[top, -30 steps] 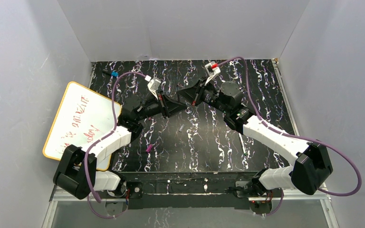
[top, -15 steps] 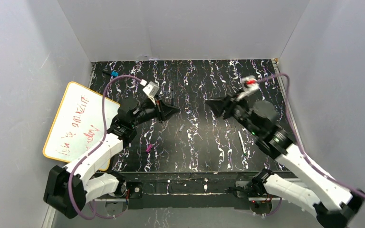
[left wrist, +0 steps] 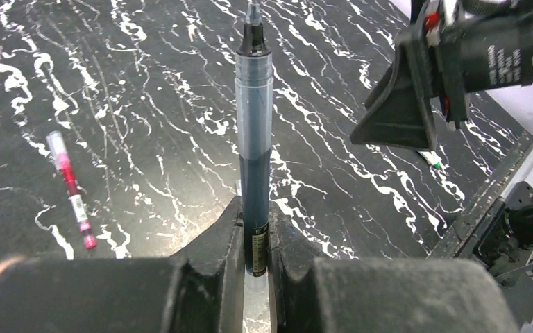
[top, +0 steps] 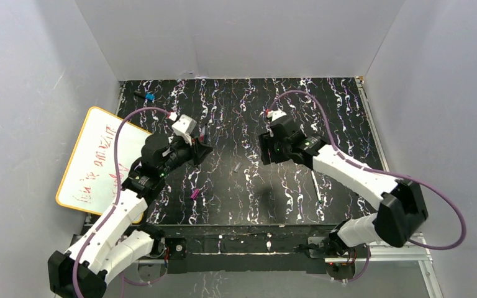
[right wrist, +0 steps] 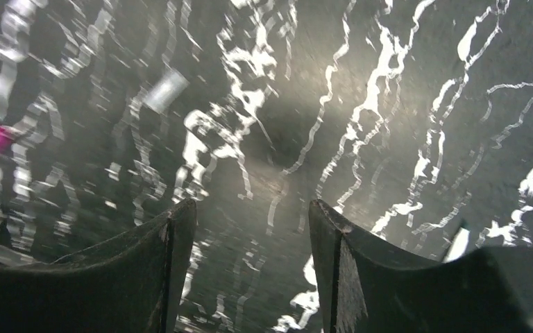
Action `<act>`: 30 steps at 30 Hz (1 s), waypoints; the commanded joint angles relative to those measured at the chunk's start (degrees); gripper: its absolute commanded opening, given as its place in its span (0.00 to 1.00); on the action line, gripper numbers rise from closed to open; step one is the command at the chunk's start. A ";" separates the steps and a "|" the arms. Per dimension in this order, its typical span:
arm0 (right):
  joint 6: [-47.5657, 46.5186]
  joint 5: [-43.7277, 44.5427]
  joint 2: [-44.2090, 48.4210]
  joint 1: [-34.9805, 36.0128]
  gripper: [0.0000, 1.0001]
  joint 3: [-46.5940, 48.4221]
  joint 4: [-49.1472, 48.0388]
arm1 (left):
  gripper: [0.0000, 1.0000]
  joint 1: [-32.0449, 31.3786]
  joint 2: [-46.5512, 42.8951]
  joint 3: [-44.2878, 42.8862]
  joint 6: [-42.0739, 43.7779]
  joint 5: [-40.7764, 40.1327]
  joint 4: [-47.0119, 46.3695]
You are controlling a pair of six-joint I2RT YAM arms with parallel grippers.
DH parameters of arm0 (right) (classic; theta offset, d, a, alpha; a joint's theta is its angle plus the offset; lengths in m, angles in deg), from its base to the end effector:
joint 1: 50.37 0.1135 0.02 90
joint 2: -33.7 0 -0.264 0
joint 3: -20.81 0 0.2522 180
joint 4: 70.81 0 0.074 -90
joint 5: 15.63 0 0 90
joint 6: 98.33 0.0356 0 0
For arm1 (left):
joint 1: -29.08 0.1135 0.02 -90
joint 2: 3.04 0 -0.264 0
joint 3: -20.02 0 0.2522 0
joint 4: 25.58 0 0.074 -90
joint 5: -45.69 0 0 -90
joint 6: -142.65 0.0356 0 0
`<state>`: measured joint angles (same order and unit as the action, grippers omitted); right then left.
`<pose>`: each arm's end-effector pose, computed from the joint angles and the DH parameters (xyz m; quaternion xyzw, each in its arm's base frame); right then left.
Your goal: Insert the pens into the pen caps
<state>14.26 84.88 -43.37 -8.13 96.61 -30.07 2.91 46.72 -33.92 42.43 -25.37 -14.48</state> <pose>0.2221 0.1929 0.2923 -0.1185 0.9028 0.1464 0.3867 0.1815 -0.1021 0.3204 0.2105 0.7160 -0.3212 0.5829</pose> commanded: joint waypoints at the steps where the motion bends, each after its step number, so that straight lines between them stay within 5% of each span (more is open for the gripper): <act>1: -15.30 -0.01 -2.50 0.03 0.67 7.62 4.76 | 0.00 1.28 -2.70 -0.30 1.32 -3.18 5.03; 6: -35.39 -5.41 -4.29 1.35 0.68 6.86 -2.90 | 0.00 2.25 -2.85 -0.46 0.13 -7.11 5.77; 11: -53.22 -21.52 -6.26 2.13 0.67 1.94 -16.18 | 0.00 2.71 -3.71 0.24 -0.50 -8.86 5.16; 15: -67.31 -32.40 -14.97 2.19 0.66 7.33 -11.77 | 0.00 2.79 -3.66 0.08 -0.33 -8.83 5.53; 21: -74.32 -37.51 -35.77 2.10 0.57 27.27 6.90 | 0.00 2.79 -4.84 0.36 -0.02 -8.38 5.55; 30: -76.11 -36.48 -40.73 2.09 0.51 27.12 1.71 | 0.00 2.79 -5.38 0.30 -0.02 -8.27 5.76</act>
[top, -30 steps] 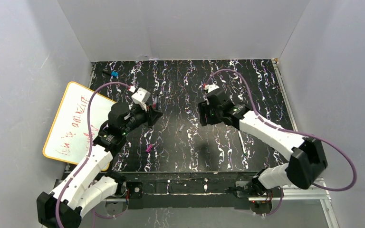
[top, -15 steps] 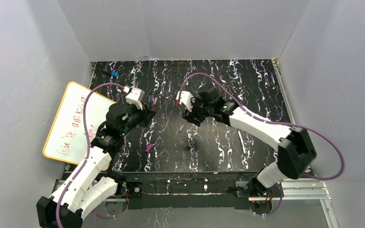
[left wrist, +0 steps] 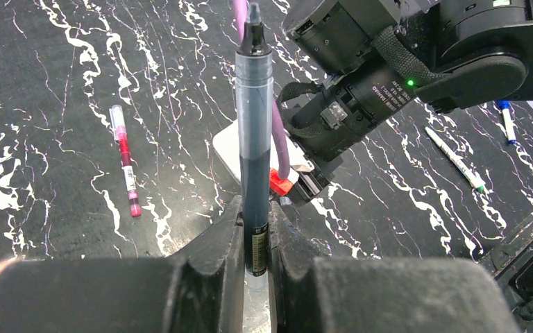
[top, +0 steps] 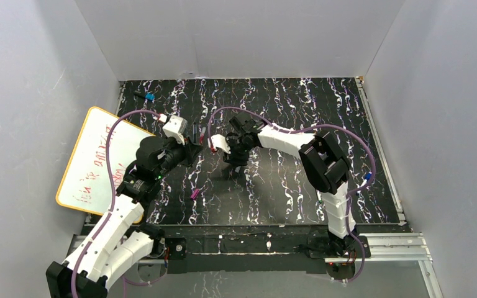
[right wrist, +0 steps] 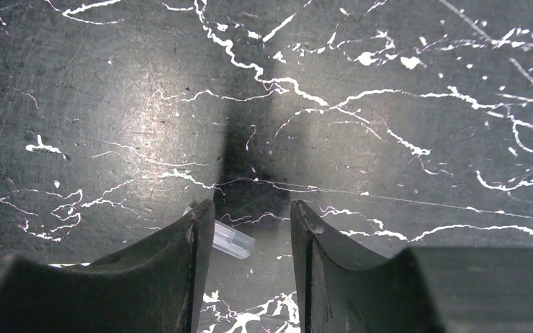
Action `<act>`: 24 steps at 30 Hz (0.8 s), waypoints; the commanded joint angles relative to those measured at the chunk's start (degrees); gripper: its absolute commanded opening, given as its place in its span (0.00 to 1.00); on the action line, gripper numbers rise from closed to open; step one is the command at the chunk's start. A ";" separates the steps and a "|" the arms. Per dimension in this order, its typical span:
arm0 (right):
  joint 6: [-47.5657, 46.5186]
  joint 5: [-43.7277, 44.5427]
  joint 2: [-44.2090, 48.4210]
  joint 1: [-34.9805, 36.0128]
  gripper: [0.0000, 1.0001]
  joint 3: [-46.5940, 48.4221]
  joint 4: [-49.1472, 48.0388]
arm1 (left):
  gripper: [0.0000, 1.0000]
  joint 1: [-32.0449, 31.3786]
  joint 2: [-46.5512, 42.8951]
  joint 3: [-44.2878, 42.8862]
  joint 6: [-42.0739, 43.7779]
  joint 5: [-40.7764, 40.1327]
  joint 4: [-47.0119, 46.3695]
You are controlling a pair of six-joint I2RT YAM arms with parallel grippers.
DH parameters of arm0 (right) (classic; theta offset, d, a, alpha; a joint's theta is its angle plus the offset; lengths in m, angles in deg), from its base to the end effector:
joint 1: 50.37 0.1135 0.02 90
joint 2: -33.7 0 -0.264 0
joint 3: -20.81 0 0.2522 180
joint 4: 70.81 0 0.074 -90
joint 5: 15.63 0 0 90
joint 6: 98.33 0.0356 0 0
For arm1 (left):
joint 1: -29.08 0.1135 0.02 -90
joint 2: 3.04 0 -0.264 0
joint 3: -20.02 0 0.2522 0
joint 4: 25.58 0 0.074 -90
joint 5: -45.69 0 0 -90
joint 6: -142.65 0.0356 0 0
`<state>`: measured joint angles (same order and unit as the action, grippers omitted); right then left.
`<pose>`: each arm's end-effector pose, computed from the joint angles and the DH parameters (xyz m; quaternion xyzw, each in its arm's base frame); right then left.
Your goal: Insert the pens into the pen caps
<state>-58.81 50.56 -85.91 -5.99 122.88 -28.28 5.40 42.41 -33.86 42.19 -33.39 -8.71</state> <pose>0.3073 0.3209 0.1747 -0.7322 0.6003 0.1856 0.2629 0.1732 -0.0833 0.3226 0.1485 0.7416 -0.2597 0.6004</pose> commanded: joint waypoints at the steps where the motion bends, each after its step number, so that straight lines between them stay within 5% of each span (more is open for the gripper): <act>1: -3.19 -2.10 2.22 -0.07 0.51 0.81 0.29 | 0.00 0.26 -1.08 0.24 0.13 0.00 -0.11; 14: -2.89 -2.34 10.56 -0.44 0.49 -6.14 -1.55 | 0.00 0.30 -1.51 0.22 -0.08 0.94 -0.27; 24: -2.84 -0.29 8.23 -0.25 0.47 -6.25 -1.07 | 0.00 0.30 -1.50 0.19 -0.09 0.78 -0.13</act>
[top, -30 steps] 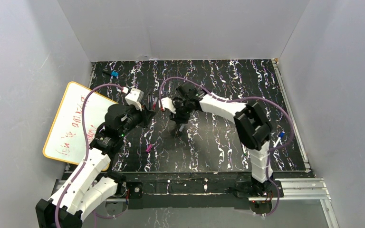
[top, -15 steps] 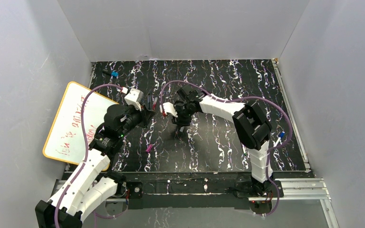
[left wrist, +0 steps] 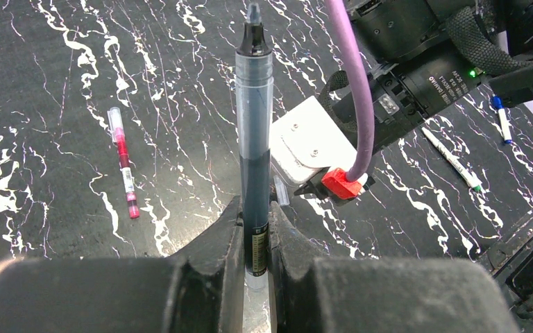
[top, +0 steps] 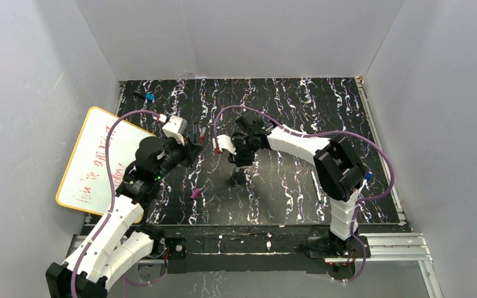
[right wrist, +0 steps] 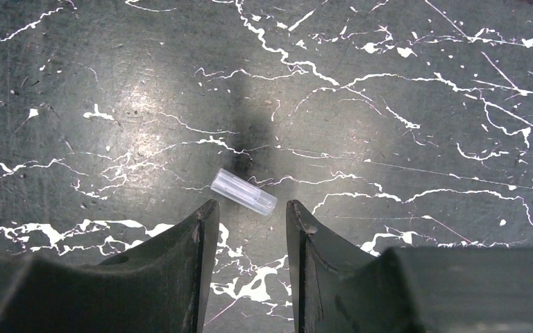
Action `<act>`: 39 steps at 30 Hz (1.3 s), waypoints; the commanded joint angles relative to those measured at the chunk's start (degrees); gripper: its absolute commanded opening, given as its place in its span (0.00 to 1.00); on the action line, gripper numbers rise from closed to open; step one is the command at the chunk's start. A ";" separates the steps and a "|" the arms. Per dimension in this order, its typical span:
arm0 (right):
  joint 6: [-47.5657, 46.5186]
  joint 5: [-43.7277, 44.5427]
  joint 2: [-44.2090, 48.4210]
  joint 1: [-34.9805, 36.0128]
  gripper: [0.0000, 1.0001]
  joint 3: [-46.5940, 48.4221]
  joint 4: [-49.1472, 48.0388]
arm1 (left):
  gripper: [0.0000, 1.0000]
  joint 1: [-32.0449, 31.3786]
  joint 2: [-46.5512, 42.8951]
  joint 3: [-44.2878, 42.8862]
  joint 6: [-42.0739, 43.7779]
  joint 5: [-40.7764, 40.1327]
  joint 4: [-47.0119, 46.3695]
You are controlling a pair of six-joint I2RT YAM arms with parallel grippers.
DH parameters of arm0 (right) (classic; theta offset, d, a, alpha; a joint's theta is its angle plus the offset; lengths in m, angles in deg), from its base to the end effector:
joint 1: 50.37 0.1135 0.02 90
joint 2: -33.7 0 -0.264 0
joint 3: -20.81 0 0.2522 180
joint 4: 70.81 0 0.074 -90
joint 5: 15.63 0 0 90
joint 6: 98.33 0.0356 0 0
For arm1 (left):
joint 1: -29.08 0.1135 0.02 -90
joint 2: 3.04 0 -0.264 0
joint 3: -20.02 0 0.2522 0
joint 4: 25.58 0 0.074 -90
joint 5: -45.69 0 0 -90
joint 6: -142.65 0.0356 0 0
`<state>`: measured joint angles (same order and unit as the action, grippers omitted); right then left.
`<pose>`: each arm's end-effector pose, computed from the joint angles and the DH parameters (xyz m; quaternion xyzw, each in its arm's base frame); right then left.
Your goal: Insert the pens into the pen caps
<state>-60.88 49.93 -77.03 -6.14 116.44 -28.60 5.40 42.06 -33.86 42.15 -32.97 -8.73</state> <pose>0.2867 0.2996 0.2052 -0.7408 0.5782 0.1826 0.2891 0.1719 -0.0830 0.3237 0.1506 0.7390 -0.2630 0.6017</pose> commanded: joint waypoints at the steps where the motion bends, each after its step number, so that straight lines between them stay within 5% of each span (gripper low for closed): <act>1: -0.91 0.47 -1.11 -0.05 0.47 0.42 -0.72 | 0.00 0.30 -1.14 0.15 0.03 0.28 -0.03; 39: -0.13 0.86 -3.96 0.56 0.40 -2.23 -3.75 | 0.00 0.30 -0.89 -0.05 0.39 0.09 0.34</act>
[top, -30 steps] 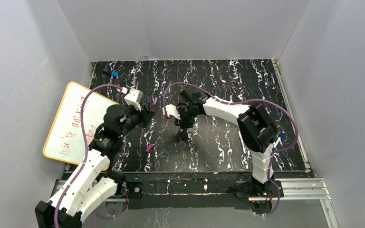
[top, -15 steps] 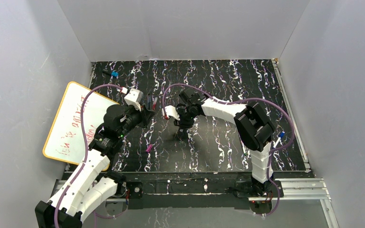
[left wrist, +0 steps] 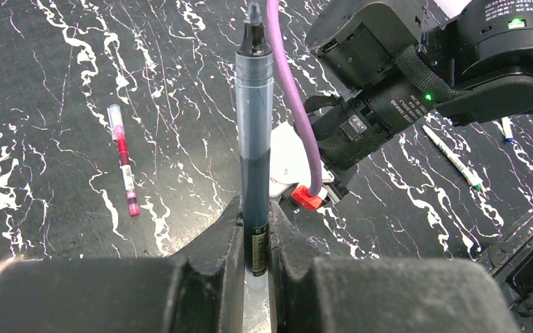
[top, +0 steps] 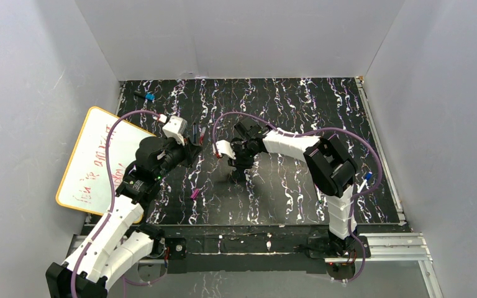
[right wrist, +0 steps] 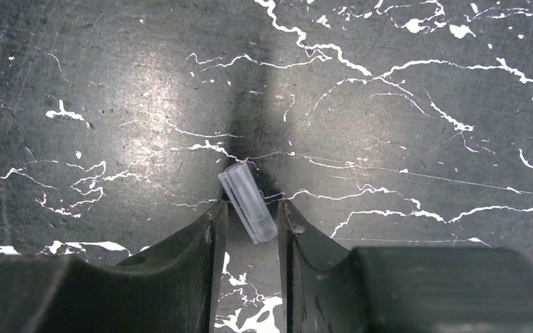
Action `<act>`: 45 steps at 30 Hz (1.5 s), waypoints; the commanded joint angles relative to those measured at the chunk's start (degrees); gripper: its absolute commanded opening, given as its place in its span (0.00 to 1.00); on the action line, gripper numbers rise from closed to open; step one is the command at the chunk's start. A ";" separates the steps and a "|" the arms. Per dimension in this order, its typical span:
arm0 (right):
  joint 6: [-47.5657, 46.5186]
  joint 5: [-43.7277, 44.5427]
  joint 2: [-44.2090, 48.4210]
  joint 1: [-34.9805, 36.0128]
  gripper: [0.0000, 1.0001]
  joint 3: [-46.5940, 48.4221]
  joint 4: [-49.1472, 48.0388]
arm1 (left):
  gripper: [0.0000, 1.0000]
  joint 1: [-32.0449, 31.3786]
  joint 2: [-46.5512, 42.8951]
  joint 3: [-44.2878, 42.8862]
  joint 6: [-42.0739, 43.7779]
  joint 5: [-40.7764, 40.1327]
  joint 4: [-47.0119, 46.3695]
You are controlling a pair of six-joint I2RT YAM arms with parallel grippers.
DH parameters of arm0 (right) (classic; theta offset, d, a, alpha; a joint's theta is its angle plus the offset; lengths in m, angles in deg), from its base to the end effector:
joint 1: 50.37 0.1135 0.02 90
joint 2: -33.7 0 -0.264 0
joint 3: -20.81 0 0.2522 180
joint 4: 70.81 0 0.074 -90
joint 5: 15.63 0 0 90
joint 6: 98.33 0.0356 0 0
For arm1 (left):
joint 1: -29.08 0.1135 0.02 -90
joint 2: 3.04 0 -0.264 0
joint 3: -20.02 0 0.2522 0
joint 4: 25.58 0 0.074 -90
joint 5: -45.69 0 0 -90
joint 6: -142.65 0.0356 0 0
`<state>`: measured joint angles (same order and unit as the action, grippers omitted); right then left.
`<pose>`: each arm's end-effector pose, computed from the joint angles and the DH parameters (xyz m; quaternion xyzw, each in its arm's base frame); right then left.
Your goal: Insert the pens into the pen caps
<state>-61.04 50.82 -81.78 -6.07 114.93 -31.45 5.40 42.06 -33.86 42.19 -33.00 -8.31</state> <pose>0.2911 0.3039 0.1670 -0.7436 0.5889 0.1788 0.2612 0.1718 -0.0829 0.3229 0.1507 0.7414 -0.2621 0.5991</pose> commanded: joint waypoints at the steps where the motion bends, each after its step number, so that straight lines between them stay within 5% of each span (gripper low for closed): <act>1: 0.10 0.14 0.71 0.79 0.40 -0.73 -0.91 | 0.00 0.30 -0.89 -0.05 0.35 0.11 -0.08; 10: 0.89 0.26 -0.76 3.60 0.38 -0.11 -0.78 | 0.00 0.30 -0.89 -0.05 0.35 0.07 0.02; 19: 1.40 1.80 -0.66 4.07 0.19 0.89 0.90 | 0.00 0.30 -0.97 0.00 0.44 -0.12 0.14; 22: 1.88 1.72 0.44 3.53 0.01 -0.05 0.41 | 0.00 0.30 -0.92 0.00 0.44 -0.11 0.14; 29: 6.99 -0.53 0.85 2.01 0.01 -0.89 -0.12 | 0.00 0.30 -0.98 -0.04 0.48 -0.49 0.23; 35: 19.47 -0.49 10.14 0.16 0.01 -9.64 -17.80 | 0.00 0.30 -1.30 0.43 0.88 -0.38 -0.14; 45: 45.67 15.94 28.59 1.66 0.01 -16.87 -42.22 | 0.00 0.11 -0.49 2.71 2.71 6.24 -4.15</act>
<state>-28.60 59.63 -60.99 -5.42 100.41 -58.09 5.40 42.02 -33.05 43.33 -31.79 -9.25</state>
